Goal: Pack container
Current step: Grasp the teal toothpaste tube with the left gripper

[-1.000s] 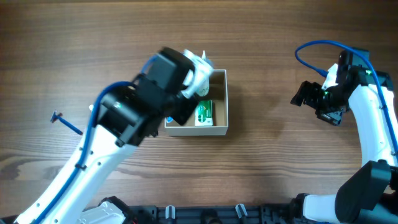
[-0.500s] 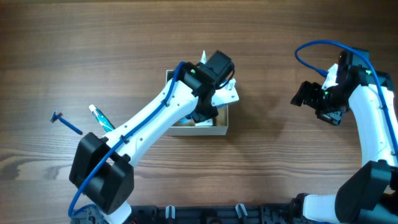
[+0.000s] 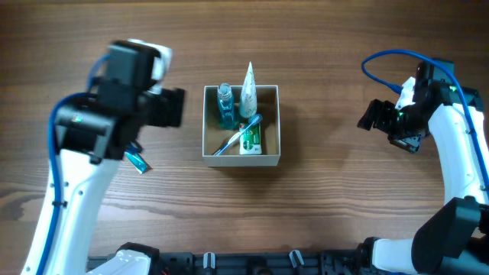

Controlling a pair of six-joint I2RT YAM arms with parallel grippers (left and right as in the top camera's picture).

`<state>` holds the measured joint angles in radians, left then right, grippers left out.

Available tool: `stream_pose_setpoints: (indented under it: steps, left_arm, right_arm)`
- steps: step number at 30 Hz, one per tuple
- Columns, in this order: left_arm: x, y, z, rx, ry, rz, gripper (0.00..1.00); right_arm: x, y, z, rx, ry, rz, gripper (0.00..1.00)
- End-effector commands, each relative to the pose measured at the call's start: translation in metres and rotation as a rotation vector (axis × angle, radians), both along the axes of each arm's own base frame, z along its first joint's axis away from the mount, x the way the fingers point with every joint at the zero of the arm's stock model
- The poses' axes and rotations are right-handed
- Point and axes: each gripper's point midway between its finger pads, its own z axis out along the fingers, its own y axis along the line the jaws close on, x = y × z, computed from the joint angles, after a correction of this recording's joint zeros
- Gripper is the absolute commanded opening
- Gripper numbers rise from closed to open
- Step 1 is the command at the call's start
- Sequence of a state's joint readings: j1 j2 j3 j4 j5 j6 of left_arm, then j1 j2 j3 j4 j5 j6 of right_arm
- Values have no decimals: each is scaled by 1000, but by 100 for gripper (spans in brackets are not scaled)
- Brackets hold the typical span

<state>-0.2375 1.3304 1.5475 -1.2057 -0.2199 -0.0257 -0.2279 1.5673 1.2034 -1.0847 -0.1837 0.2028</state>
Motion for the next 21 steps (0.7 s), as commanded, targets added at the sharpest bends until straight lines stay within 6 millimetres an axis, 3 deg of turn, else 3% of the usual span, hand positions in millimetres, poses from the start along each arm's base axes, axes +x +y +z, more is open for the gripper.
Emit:
stream_pose_setpoints:
  steps: [1, 3, 4, 5, 8, 10, 12, 15, 21]
  left_arm:
    - [6, 86, -43, -160, 80, 507, 100]
    - [7, 118, -84, -247, 165, 651, 100]
    - [6, 140, -120, -257, 237, 726, 100]
    - [7, 147, -142, -254, 280, 748, 100]
    - [7, 150, -194, -252, 401, 770, 100]
    - [7, 142, -236, -285, 505, 765, 100]
    - [6, 136, -263, -312, 565, 761, 100]
    - [3, 135, -287, -306, 621, 765, 100]
    - [-10, 124, -314, -319, 636, 753, 100]
  right_arm:
    - [0, 3, -2, 15, 3, 19, 90]
    - [0, 3, -2, 15, 3, 19, 90]
    - [0, 3, -2, 16, 3, 19, 90]
    - [0, 3, -2, 16, 3, 19, 90]
    - [0, 3, -2, 15, 2, 20, 90]
    - [0, 3, -2, 15, 3, 20, 90]
    - [0, 3, -2, 15, 3, 21, 90]
    - [0, 3, -2, 15, 2, 21, 90]
    - [0, 3, -2, 15, 2, 20, 90]
